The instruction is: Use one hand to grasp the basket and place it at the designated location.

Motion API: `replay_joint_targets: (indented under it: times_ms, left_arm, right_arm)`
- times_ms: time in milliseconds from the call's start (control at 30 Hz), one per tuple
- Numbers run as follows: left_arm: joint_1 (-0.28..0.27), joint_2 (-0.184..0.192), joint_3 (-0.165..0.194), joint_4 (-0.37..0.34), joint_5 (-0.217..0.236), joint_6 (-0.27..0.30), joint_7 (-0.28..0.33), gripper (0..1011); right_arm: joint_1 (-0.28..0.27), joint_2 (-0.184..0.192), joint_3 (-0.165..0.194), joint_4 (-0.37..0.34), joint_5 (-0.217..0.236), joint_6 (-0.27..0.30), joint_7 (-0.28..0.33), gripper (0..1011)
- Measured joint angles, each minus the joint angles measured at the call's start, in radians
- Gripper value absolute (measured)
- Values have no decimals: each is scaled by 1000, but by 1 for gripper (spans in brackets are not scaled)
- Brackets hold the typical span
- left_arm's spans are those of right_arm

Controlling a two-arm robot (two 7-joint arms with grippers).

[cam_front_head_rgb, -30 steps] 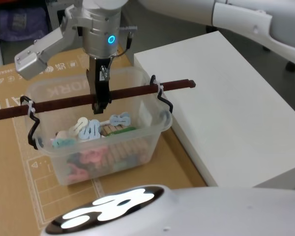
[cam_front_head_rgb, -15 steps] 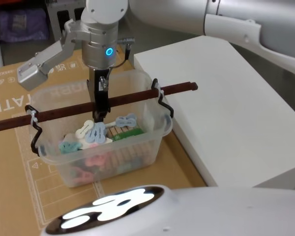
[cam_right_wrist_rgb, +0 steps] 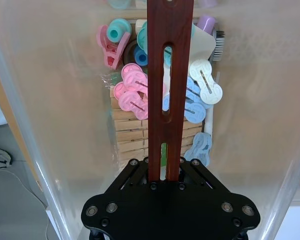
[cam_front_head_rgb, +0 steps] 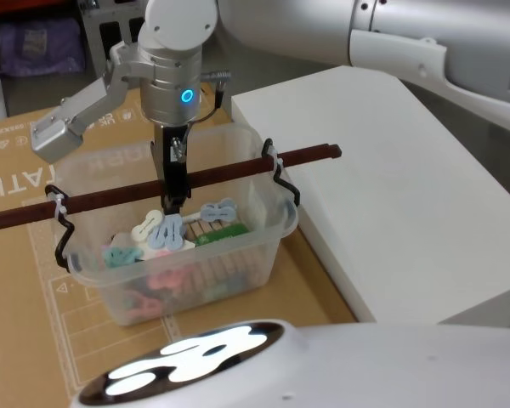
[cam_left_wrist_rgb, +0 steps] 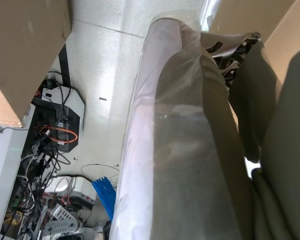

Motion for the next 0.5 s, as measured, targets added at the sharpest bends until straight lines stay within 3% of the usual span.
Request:
replay_joint_targets:
  times_ms: [233, 500]
  left_arm:
    - [0, 0, 0, 0, 0, 0, 0, 0]
    - [0, 0, 0, 0, 0, 0, 0, 0]
  right_arm:
    - [-1, 1, 1, 0, 1, -1, 1, 134]
    - [-1, 1, 2, -1, 2, -2, 2, 371]
